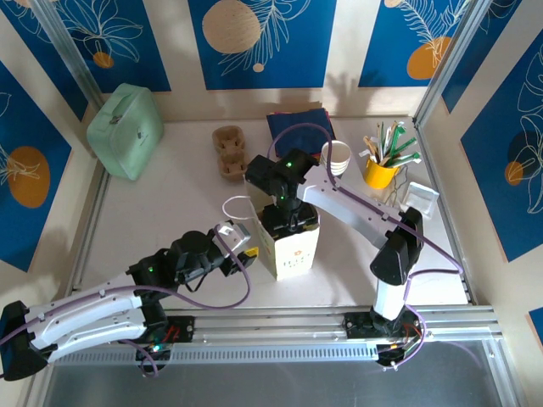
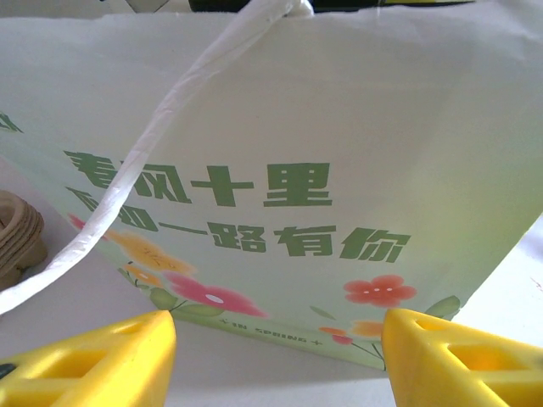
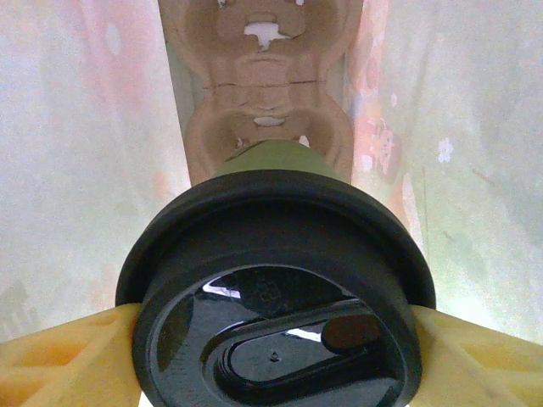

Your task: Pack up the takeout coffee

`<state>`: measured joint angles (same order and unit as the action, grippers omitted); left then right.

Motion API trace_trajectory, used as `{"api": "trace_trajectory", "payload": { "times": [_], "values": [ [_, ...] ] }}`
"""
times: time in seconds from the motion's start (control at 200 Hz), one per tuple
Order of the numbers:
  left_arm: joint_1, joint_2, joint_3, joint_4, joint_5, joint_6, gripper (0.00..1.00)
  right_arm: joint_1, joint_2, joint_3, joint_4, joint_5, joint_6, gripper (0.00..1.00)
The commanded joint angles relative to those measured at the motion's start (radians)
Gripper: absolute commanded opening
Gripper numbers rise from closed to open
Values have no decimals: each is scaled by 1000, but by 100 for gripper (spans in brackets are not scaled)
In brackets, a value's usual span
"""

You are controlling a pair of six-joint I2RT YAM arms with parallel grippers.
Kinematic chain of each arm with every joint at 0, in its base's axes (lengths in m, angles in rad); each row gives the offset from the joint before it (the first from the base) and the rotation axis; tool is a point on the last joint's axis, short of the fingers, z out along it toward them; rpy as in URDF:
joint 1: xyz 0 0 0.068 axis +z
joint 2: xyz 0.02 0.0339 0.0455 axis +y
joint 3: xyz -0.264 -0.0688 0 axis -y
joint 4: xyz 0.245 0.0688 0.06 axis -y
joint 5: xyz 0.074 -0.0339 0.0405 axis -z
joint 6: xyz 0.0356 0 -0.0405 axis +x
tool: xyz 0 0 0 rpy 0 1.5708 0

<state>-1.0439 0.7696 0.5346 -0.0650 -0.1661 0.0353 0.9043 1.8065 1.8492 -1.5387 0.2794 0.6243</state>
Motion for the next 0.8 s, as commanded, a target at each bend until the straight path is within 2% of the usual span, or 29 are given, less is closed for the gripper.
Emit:
{"api": "trace_trajectory", "payload": {
  "times": [0.0,0.795],
  "values": [
    [-6,-2,-1,32,-15,8,65,-6,-35,-14,-14,-25,-5,71],
    [-7,7,8,31,-24,8,65,-18,-71,-59,73,-58,-19,72]
  ]
}}
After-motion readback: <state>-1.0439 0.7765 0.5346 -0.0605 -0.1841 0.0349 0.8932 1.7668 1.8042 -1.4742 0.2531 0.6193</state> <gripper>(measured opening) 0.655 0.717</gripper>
